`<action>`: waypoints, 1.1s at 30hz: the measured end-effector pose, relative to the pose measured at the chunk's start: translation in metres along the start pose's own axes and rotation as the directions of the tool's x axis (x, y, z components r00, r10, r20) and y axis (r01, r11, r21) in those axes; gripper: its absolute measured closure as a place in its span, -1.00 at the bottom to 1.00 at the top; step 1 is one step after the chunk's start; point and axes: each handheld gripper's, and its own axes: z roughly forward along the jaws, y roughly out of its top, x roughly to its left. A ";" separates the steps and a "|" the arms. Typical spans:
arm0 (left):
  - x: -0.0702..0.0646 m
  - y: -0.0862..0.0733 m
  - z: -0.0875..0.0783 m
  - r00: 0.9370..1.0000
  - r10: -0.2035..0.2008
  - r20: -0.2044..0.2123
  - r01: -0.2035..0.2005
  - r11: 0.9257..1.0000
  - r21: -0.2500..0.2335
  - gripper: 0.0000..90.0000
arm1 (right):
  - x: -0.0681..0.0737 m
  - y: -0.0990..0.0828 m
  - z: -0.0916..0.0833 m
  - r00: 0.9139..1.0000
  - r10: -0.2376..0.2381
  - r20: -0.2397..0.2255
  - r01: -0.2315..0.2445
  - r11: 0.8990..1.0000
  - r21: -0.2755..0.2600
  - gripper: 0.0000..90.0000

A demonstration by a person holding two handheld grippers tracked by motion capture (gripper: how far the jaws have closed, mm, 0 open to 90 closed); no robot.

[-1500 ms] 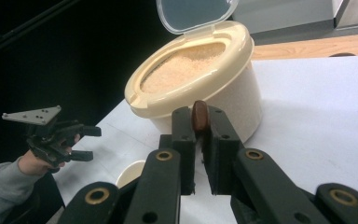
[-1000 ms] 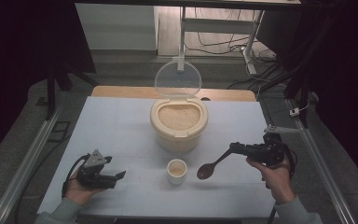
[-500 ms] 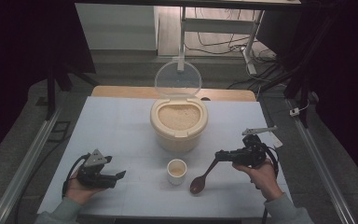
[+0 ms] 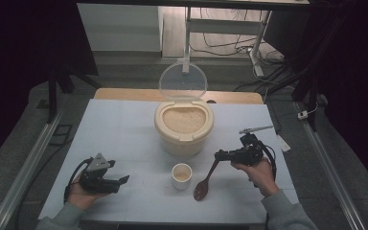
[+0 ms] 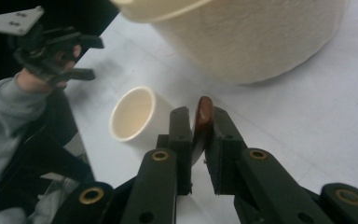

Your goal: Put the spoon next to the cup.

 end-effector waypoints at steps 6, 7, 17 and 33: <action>0.000 0.000 0.001 1.000 0.001 0.001 -0.001 1.000 0.004 -0.56 | -0.013 0.002 0.015 0.999 0.026 0.038 -0.025 0.999 -0.022 0.72; 0.000 0.000 0.001 1.000 0.003 0.001 -0.003 1.000 0.004 -0.56 | -0.015 0.002 0.017 0.999 0.028 0.042 -0.027 0.999 -0.026 0.70; 0.000 0.001 0.002 1.000 0.006 0.003 -0.006 1.000 0.005 -0.56 | -0.033 -0.007 0.039 0.989 0.049 0.139 -0.045 0.998 -0.034 0.52; -0.001 0.002 0.003 1.000 0.014 0.007 -0.014 1.000 0.009 -0.56 | -0.037 -0.015 0.057 0.962 -0.027 0.271 0.023 1.000 0.020 0.25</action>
